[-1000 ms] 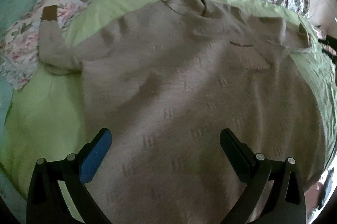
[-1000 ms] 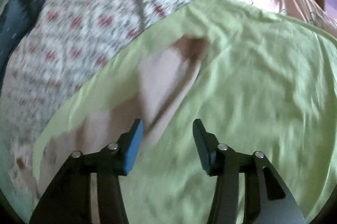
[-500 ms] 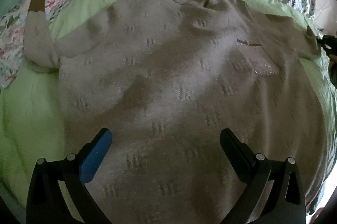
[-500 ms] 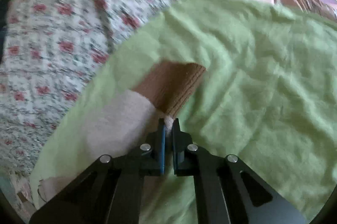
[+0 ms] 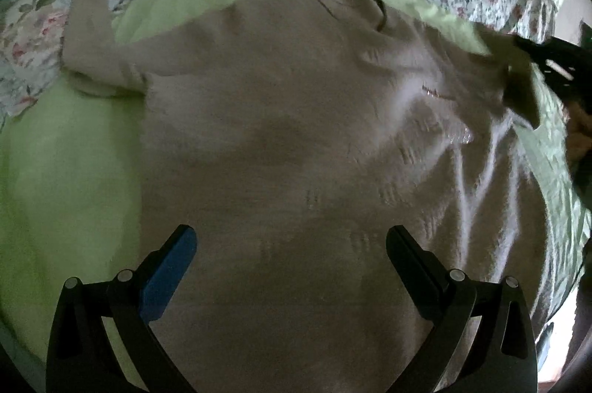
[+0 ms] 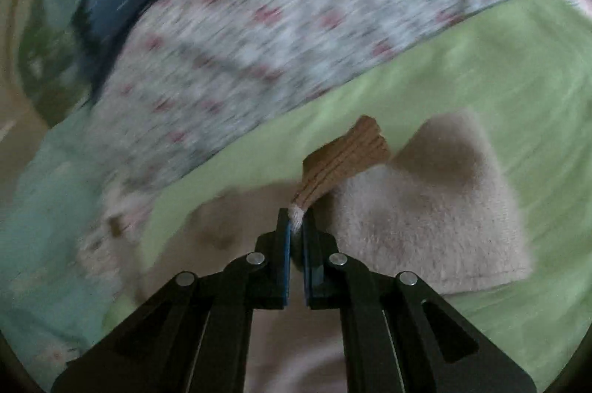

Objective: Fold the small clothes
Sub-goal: 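Grasp a brown sleeve cuff with the right tool and lay it across the body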

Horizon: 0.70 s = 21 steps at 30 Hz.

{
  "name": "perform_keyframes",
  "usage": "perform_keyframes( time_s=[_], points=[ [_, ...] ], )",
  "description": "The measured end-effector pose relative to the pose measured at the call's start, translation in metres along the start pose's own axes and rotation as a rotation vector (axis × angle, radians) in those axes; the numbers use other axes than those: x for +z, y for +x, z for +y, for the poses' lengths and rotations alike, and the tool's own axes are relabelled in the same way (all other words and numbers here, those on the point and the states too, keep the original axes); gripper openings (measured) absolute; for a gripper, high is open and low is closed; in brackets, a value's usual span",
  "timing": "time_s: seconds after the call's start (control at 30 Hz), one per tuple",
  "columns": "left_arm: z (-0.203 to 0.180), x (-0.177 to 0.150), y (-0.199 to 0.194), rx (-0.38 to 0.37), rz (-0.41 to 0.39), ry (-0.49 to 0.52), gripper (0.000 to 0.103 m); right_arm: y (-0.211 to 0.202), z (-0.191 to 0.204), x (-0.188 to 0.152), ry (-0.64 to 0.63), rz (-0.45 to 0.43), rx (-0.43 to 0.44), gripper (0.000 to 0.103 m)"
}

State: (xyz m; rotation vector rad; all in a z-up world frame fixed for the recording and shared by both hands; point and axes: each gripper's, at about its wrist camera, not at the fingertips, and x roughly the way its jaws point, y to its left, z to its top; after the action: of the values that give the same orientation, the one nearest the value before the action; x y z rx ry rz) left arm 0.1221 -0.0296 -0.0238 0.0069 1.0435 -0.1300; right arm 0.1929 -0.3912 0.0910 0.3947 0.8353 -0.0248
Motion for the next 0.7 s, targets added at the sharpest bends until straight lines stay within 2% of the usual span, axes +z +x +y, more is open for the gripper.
perform_keyframes(
  time_s=[0.27, 0.37, 0.47, 0.57, 0.63, 0.7],
  points=[
    [0.032, 0.003, -0.013, -0.032, -0.039, -0.057, 0.102, 0.092, 0.107, -0.08, -0.013, 0.195, 0.245, 0.006],
    [0.038, 0.008, -0.012, -0.048, -0.051, -0.067, 0.102, 0.121, 0.142, -0.104, -0.068, 0.279, 0.285, 0.006],
    [0.04, 0.017, -0.004, -0.068, -0.053, -0.072, 0.102, 0.146, 0.155, -0.124, -0.087, 0.372, 0.283, 0.011],
    [0.034, 0.03, 0.007, -0.093, -0.048, -0.07, 0.102, 0.16, 0.148, -0.138, -0.051, 0.45, 0.277, 0.025],
    [0.029, 0.043, 0.016, -0.121, -0.048, -0.069, 0.102, 0.154, 0.139, -0.14, -0.02, 0.446, 0.297, 0.044],
    [0.02, 0.057, 0.03, -0.148, -0.044, -0.068, 0.102, 0.139, 0.132, -0.136, -0.009, 0.41, 0.306, 0.048]
  ],
)
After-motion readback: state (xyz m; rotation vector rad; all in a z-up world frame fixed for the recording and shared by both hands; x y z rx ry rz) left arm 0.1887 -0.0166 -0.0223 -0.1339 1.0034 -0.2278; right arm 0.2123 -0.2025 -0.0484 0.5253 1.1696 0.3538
